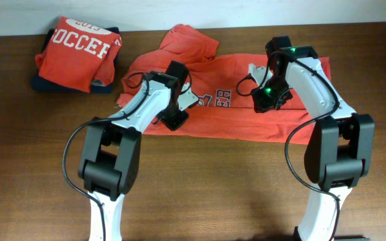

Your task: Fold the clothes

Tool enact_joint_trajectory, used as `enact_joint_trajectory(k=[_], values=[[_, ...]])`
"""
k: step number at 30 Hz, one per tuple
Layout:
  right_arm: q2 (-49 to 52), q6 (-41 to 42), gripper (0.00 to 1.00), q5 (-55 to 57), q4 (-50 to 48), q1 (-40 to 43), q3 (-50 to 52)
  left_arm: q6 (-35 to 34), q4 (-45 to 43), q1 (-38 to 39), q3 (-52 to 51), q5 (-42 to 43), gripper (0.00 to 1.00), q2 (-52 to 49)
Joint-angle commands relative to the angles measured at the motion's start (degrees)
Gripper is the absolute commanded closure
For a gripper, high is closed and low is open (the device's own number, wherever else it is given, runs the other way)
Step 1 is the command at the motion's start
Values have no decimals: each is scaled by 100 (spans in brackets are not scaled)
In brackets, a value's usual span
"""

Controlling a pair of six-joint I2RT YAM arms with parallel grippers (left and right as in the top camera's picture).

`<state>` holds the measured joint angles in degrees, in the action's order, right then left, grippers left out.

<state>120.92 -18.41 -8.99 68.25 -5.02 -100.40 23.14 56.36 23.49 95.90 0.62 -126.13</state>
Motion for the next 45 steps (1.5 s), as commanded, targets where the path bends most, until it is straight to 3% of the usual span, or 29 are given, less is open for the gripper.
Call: enact_joint_trajectory(k=[1,12,18,19,26,30,37,41,45], values=[[33,7,69,68,-13,28,-74,98,15,9,42,17,63,2],[33,7,69,66,-11,28,-74,98,-190,4,42,-367,63,2],[33,7,69,66,11,28,-74,98,-229,4,42,-367,97,2],[33,7,69,66,11,28,-74,98,-229,4,42,-369,99,2],[33,7,69,68,11,28,-74,98,-234,4,251,-431,100,2],[33,7,69,68,11,28,-74,98,-284,4,765,-1141,100,2],[33,7,69,68,13,28,-74,103,-1141,4,920,-1370,100,-20],[33,7,69,68,13,28,-74,103,-1399,4,920,-1353,89,-55],[33,7,69,68,4,28,-74,98,-1683,-2,920,-1351,89,-63]])
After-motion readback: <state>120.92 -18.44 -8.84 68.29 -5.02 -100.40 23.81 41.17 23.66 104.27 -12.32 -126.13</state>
